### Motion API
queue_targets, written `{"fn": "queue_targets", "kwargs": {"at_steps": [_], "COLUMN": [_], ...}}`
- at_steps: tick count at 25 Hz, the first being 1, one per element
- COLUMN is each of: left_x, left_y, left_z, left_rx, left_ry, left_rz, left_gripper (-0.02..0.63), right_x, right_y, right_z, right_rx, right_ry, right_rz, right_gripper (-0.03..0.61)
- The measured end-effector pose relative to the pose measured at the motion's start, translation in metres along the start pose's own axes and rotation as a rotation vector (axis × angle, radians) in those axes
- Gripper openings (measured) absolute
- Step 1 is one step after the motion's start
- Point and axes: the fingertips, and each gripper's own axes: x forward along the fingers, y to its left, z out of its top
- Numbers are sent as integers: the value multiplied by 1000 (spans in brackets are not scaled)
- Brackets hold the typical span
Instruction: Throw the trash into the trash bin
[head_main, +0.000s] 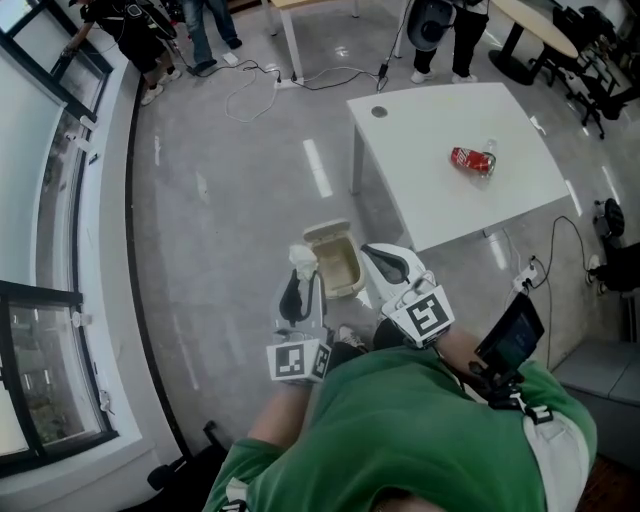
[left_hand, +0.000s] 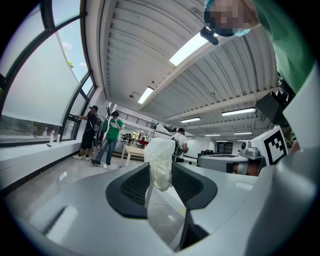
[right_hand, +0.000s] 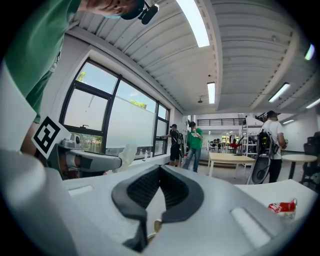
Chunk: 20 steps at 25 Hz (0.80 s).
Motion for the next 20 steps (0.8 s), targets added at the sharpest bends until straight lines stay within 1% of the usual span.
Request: {"fn": "queue_targets", "kwargs": {"at_steps": [3,7,10,15,20], "left_x": [4,16,27,44,60], "left_y": [6,10,12,17,22], "left_z": [-9,-21,-32,-50,-76], "left_rx": [-2,-2,2,17,20], "left_ry": [23,53,80,126,178], "left_rz": [-3,7,20,48,72], "left_gripper": [147,147,147,147,147], "right_x": [6,14,21,33,46], "right_y": [-2,-11,-20,-32,-45], "right_z": [-6,-16,-28,-45,-67], "right_rx": [-6,-23,6,25,51], "right_ry": [15,32,51,80,110], "right_rz": [-6,6,10,32,51], "right_gripper": [3,3,3,3,3]}}
